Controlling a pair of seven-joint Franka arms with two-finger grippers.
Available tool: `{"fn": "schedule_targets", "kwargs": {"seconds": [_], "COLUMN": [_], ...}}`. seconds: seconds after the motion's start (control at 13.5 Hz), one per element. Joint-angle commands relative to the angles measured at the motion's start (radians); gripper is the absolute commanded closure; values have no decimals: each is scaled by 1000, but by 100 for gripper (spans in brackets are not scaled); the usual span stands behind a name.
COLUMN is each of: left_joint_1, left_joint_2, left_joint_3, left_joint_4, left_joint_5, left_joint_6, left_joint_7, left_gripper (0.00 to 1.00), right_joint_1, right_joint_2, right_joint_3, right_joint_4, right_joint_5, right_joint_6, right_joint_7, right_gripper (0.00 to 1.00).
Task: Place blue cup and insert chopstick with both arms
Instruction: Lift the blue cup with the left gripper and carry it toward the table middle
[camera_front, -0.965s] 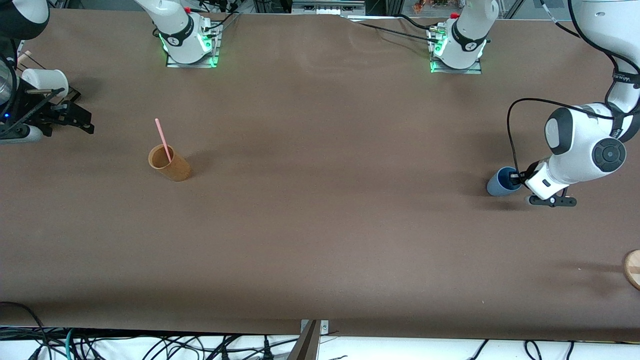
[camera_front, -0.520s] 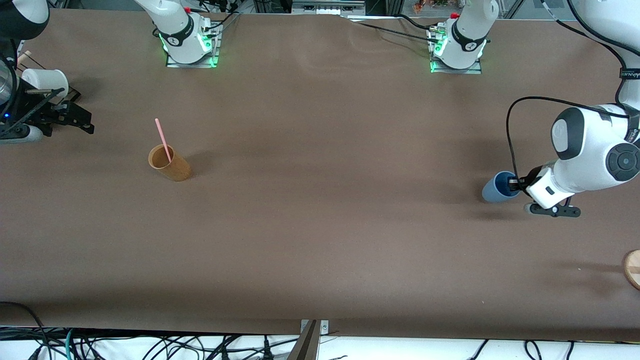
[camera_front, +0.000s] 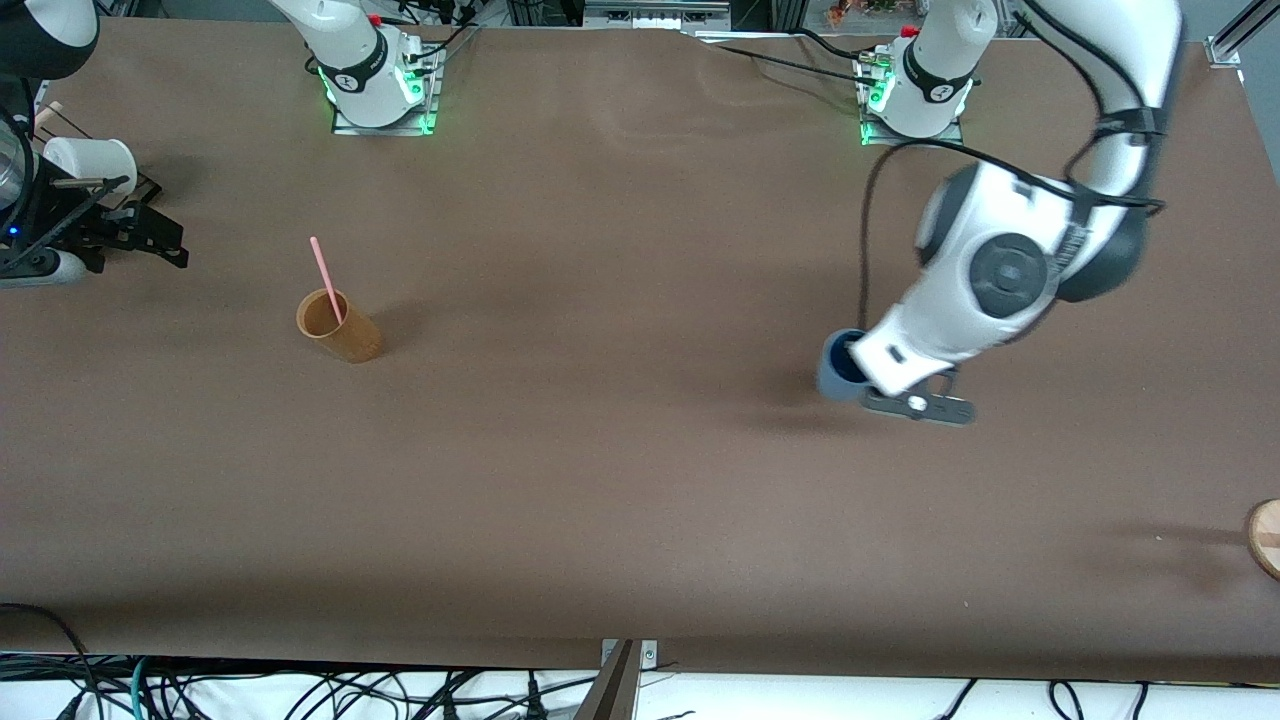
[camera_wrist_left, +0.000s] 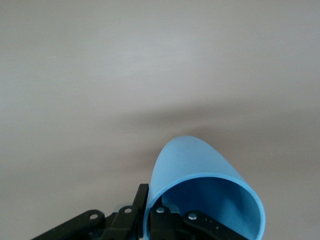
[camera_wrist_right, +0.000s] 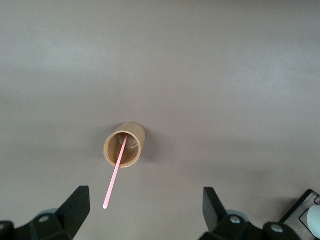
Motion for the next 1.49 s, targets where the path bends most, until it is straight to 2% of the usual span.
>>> {"fn": "schedule_targets", "kwargs": {"seconds": [0.0,0.3,0.45,0.97,1.04,1.11,1.26,1.34,1.41], "left_joint_1": [-149,-299,-347,-410,-410,-408,-398,-396,-391], "left_joint_2": [145,354,426,520,521,520,505,494,485], "left_joint_3": [18,18,18,20,20,21,20,21,20], "left_joint_4": [189,402,476,478,478,480,481,483,483], "left_joint_5": [-40,-46,-46,-45,-45,-45,-46,-46,-46], "left_joint_6": [-38,-26,-13,94,94,94,82,77,71], "left_joint_7": [-155,-431,-535,-660,-666,-663,-655,-651,-649], "left_gripper": [100,100,100,100,93,82,37,7,0], "right_joint_1": [-12,-12,-12,-12,-12,-12,-12,-12,-12], "right_joint_2": [-13,-13,-13,-13,-13,-13,-13,-13,-13], "right_joint_3": [8,8,8,8,8,8,8,8,8], "right_joint_4": [2,2,2,2,2,2,2,2,2], "right_joint_5": [13,13,13,13,13,13,13,13,13], "right_joint_6": [-14,-14,-14,-14,-14,-14,-14,-14,-14], "right_joint_7": [-16,-16,-16,-16,-16,-16,-16,-16,-16], "right_gripper": [0,0,0,0,0,0,0,0,0]}}
